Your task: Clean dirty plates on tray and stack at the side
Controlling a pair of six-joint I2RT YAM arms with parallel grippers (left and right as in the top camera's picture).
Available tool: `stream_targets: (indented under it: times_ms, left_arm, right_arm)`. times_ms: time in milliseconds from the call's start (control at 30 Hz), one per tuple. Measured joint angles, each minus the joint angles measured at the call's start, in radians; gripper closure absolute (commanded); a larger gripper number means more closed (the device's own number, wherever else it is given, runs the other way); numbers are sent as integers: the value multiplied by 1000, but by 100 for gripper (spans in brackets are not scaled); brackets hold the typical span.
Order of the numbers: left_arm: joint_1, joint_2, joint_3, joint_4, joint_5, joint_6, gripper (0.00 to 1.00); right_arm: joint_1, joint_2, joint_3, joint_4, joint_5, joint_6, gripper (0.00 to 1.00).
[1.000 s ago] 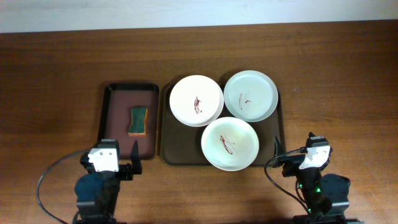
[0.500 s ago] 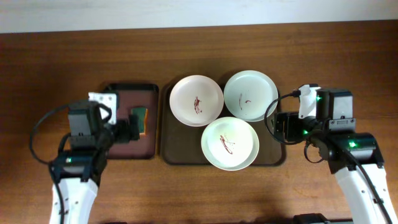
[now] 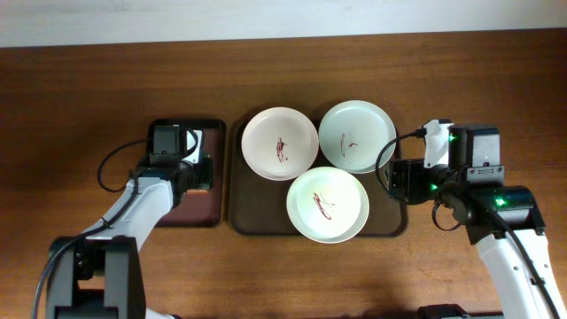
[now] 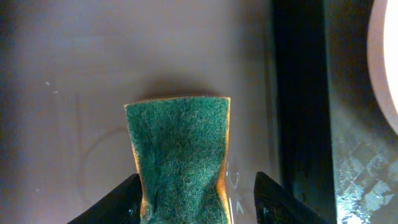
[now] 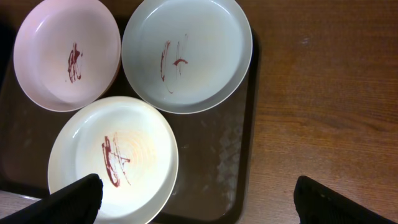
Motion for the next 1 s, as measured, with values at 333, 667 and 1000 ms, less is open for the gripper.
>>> stream_targets:
  times_ms: [333, 667, 1000]
  left_arm:
    - [0, 53, 20, -37, -25, 0, 100]
    - [1, -264, 44, -82, -5, -77, 100]
    - [1, -489, 44, 27, -6, -103, 100]
  right_arm:
    - [0, 39, 1, -18, -45, 0, 21]
    - [0, 570, 8, -6, -232, -20, 61]
    - [74, 692, 7, 80, -251, 4, 96]
